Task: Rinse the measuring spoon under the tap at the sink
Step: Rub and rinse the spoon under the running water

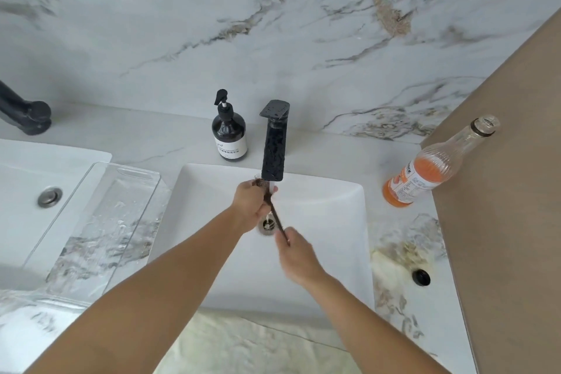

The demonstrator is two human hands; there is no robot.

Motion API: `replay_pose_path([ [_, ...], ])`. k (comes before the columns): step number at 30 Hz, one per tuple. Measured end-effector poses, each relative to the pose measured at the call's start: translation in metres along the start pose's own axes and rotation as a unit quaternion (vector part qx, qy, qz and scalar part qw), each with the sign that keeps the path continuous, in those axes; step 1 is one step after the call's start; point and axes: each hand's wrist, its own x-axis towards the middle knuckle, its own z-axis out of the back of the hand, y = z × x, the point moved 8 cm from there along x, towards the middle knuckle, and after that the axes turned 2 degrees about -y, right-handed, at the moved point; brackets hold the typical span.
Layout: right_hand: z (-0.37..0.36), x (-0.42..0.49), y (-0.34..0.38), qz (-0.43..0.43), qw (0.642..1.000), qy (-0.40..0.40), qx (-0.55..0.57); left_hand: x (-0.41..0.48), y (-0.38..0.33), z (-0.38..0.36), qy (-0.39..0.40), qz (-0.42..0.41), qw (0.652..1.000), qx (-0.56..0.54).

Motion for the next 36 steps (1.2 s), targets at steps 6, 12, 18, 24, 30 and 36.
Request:
replay_pose_path([
  [6, 0.135, 0.048, 0.034, 0.123, 0.883, -0.269, -0.364, -0.009, 0.008, -0.002, 0.057, 0.024, 0.995, 0.076],
  [12, 0.084, 0.035, 0.019, 0.057, 0.917, -0.201, -0.339, 0.0, 0.0, -0.002, -0.039, 0.009, 0.998, -0.043],
  [18, 0.013, -0.015, 0.002, 0.035, 0.972, 0.171, -0.156, 0.006, -0.011, -0.003, -0.039, -0.022, 0.999, 0.016],
  [24, 0.003, -0.058, 0.013, -0.054, 0.905, 0.409, 0.104, -0.003, 0.005, -0.023, -0.005, -0.014, 0.999, 0.044],
  [30, 0.099, 0.015, -0.005, 0.004, 0.964, 0.248, 0.097, 0.004, -0.01, -0.002, -0.006, -0.02, 1.0, 0.014],
  [36, 0.159, 0.072, -0.007, -0.108, 0.816, -0.113, 0.556, -0.015, 0.021, -0.026, 0.057, 0.003, 0.992, 0.115],
])
